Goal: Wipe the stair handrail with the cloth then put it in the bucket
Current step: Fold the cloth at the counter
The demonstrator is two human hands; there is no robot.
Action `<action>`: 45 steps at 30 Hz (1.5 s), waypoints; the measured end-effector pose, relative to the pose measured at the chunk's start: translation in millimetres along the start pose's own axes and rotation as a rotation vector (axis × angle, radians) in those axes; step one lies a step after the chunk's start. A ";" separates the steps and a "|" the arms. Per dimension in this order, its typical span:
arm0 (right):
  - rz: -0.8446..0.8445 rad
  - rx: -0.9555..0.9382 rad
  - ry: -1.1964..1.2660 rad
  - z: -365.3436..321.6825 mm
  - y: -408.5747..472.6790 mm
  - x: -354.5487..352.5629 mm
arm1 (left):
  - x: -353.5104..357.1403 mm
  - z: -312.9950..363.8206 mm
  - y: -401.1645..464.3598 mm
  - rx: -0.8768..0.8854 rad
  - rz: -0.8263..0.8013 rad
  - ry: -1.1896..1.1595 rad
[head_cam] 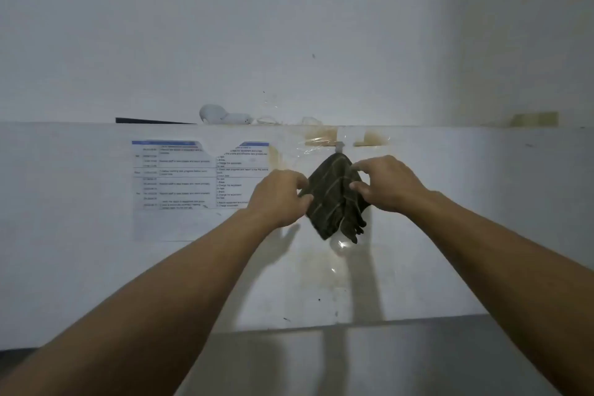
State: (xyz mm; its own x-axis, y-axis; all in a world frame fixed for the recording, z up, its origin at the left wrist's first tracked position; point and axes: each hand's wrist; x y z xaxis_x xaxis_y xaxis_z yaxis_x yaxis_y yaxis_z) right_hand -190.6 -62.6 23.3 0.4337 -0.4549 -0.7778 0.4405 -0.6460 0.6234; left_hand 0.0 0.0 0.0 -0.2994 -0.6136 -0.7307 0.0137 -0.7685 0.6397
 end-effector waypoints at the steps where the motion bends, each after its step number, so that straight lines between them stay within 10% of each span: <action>1: -0.014 0.012 0.014 4.4 4.8 4.2 | 4.1 0.9 5.1 -0.018 -0.024 0.001; 17: 0.165 0.265 0.233 34.2 55.0 68.0 | 64.6 7.4 55.2 -0.177 0.160 -0.032; 27: 0.356 0.084 0.357 41.2 54.8 33.3 | 20.4 -5.1 50.1 -0.205 0.344 -0.182; 45: -0.058 -0.340 0.534 -175.4 43.2 43.6 | -136.1 -130.9 -128.5 -0.423 0.441 -0.030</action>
State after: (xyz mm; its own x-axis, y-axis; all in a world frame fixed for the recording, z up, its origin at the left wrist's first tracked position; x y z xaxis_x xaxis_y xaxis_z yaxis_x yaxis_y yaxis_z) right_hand -14.8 -2.7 30.4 0.6956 0.0003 -0.7184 0.6617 -0.3897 0.6405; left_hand 163.9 158.4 -14.0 -0.2058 -0.8895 -0.4080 0.5179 -0.4527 0.7258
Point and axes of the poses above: each hand's wrist, its own y-axis towards the middle knuckle, its own x-axis out of the palm, z = x × y, and after that the axes turned 5 degrees about -z, right-handed
